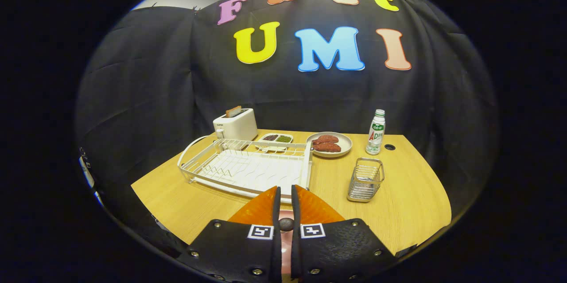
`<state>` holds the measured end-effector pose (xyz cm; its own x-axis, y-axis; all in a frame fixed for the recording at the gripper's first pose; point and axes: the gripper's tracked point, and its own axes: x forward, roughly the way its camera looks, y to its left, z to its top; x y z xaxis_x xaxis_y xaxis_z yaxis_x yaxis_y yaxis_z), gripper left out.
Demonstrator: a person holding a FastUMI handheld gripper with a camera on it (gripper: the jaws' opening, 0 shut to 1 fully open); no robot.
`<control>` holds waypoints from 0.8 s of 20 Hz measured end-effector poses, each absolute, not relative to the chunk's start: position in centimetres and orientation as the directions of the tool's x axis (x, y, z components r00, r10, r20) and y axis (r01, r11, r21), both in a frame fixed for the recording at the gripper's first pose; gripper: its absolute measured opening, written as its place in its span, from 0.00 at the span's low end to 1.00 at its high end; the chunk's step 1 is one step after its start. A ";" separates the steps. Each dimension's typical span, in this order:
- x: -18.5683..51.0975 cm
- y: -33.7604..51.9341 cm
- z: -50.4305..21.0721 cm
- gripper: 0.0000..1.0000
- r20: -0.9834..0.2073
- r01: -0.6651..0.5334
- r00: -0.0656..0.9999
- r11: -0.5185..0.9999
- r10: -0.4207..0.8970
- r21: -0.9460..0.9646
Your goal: Take the plate from the dish rack, then take the spoon from the basket and place it into the plate.
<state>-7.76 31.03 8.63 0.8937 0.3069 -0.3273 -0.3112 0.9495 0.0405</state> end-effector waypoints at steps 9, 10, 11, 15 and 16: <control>-6.3 35.7 5.2 0.08 -0.409 -0.405 0.826 0.913 0.387 0.047; -6.2 35.9 4.8 0.08 -0.418 -0.410 0.820 0.911 0.390 0.044; -6.2 36.1 4.4 0.08 -0.427 -0.415 0.814 0.909 0.393 0.044; -5.7 35.9 4.4 0.08 -0.434 -0.412 0.812 0.910 0.390 0.048; -5.6 35.7 4.4 0.10 -0.434 -0.412 0.812 0.910 0.391 0.049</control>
